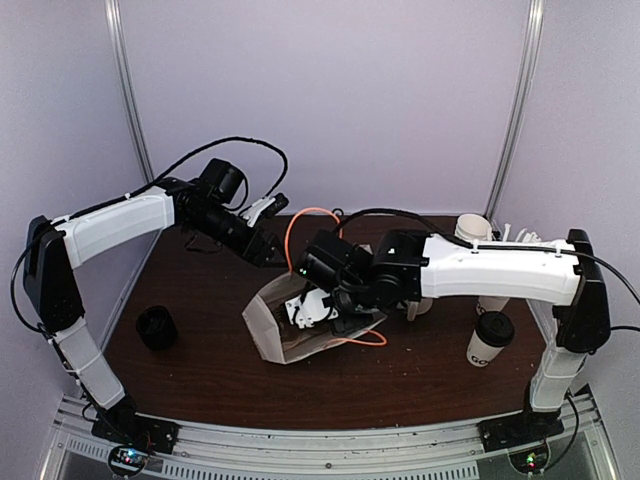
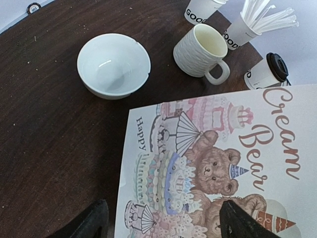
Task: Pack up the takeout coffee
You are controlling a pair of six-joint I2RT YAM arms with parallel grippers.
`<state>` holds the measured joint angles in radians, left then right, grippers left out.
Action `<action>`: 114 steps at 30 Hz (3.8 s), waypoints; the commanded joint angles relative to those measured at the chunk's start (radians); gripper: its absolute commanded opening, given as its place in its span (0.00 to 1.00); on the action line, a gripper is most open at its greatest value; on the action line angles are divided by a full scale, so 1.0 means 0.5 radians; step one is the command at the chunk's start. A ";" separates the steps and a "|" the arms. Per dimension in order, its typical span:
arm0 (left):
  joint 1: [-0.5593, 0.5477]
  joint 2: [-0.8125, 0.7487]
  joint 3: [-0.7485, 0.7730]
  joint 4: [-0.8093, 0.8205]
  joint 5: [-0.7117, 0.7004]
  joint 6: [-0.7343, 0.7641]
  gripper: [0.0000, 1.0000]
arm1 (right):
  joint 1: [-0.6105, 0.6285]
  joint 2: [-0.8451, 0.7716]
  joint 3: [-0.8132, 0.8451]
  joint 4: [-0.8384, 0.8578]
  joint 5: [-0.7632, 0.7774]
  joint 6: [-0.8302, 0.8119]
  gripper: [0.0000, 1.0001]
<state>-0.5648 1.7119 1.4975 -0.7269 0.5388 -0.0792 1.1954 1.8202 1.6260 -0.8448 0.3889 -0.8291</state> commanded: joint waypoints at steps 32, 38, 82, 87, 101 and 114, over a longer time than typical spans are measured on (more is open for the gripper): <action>0.017 -0.143 -0.084 -0.055 -0.091 0.085 0.81 | -0.173 0.387 0.419 -0.372 -0.391 0.074 0.64; 0.090 -0.214 -0.103 -0.136 -0.205 0.094 0.81 | -0.245 0.581 0.751 -0.705 -0.626 0.123 0.64; 0.301 -0.494 -0.283 -0.114 -0.250 0.072 0.83 | -0.310 1.187 1.289 -1.308 -1.016 0.093 0.65; 0.301 -0.521 -0.297 -0.114 -0.236 0.069 0.83 | -0.314 1.173 1.307 -1.303 -0.994 0.088 0.67; 0.301 -0.647 -0.205 -0.258 -0.225 0.072 0.86 | -0.250 0.873 1.478 -1.352 -0.934 0.185 0.99; 0.188 -0.871 0.017 -0.416 0.188 -0.123 0.86 | -0.242 0.666 1.459 -1.374 -0.945 0.172 0.99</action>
<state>-0.4389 1.3441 1.4410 -0.9169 0.5335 -0.0929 1.0740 2.2253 2.3627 -1.5021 -0.0742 -0.7513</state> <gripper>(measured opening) 0.860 0.994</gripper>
